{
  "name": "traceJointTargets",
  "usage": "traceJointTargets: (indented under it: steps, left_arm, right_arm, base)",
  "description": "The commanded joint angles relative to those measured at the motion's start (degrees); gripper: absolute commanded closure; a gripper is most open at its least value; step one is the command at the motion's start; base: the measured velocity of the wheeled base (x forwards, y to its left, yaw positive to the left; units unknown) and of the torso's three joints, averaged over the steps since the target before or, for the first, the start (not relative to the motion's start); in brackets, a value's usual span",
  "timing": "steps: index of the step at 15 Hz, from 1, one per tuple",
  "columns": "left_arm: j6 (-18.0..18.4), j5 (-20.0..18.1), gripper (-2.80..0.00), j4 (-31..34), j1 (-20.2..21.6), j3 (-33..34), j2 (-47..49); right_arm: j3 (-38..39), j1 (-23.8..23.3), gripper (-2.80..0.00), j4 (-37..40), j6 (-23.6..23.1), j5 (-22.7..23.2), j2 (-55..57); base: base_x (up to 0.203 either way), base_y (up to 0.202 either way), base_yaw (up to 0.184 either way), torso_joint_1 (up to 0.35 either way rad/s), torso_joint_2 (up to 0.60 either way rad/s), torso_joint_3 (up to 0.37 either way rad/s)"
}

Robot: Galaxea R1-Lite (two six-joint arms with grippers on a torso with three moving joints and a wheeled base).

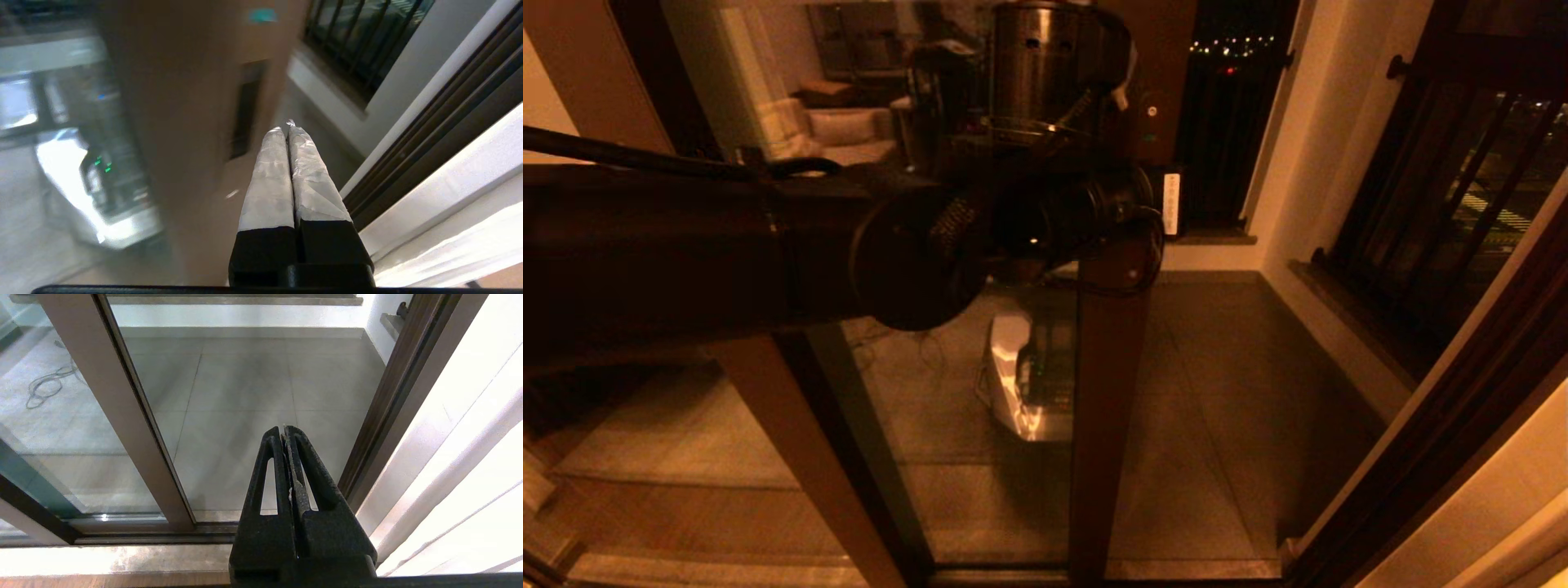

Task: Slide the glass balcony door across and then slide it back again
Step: Open the slid door

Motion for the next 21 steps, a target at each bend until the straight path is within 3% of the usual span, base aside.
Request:
traceJointTargets:
  steps: [1, 7, 10, 14, 21]
  left_arm:
    - [-0.07, 0.05, 0.00, -0.29, -1.31, -3.74, 5.05]
    - [0.80, -0.45, 0.00, -0.57, -2.84, -7.30, 10.80]
    - [2.41, -0.09, 0.00, -5.19, -1.00, -7.59, 13.41]
    - [2.60, 3.69, 0.00, -6.58, 0.32, -7.67, 15.10]
    - [4.59, 5.49, 0.00, -8.07, 2.15, -7.67, 16.22]
  right_arm:
    - [0.04, 0.00, 0.00, 0.03, -0.04, 0.02, 0.05]
    - [-0.03, 0.00, 0.00, 0.03, -0.04, 0.02, 0.05]
    - [-0.03, 0.00, 0.00, 0.03, -0.04, 0.03, 0.05]
    - [0.04, 0.00, 0.00, 0.03, -0.04, 0.02, 0.05]
    - [-0.03, 0.00, 0.00, 0.03, -0.04, 0.02, 0.05]
  base:
    - [0.000, 0.000, 0.000, 0.000, 0.00, 0.000]
    - [0.000, 0.000, 0.000, 0.000, 0.00, 0.000]
    - [0.000, 0.000, 0.000, 0.000, 0.00, 0.000]
    - [0.000, 0.000, 0.000, 0.000, 0.00, 0.000]
    - [0.000, 0.000, 0.000, 0.000, 0.00, 0.000]
